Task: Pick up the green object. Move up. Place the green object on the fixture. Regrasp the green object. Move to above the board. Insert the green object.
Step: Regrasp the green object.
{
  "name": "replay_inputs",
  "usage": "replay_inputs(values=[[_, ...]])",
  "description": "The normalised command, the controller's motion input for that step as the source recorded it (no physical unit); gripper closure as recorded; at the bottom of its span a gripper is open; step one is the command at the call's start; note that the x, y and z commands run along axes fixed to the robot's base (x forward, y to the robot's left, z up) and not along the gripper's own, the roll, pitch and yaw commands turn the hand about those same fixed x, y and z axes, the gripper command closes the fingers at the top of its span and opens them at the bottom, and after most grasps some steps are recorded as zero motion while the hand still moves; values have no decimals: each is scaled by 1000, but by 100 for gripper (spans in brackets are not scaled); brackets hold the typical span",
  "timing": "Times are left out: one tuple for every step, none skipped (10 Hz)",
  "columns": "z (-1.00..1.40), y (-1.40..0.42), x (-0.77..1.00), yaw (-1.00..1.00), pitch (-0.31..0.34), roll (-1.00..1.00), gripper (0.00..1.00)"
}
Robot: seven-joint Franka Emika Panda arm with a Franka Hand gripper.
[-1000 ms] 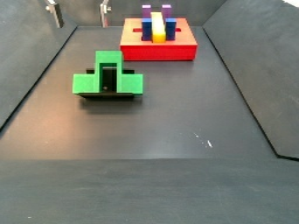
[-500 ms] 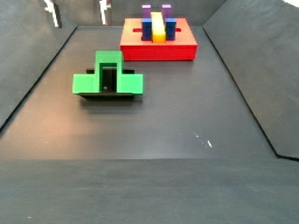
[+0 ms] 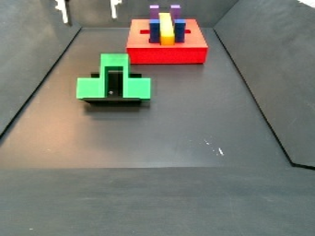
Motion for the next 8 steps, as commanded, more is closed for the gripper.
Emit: replay_inputs(values=[[-217, -483, 131, -63, 397, 940, 0], [-231, -340, 34, -114, 183, 466, 0], [-326, -166, 0, -100, 0, 17, 0], [-474, -94, 0, -109, -26, 0, 0], [-509, -26, 0, -126, -214, -137, 0], [-334, -46, -89, -100, -143, -51, 0], [-180, 0, -111, -109, -14, 0, 0], [-211, 0, -177, -137, -23, 0, 0]])
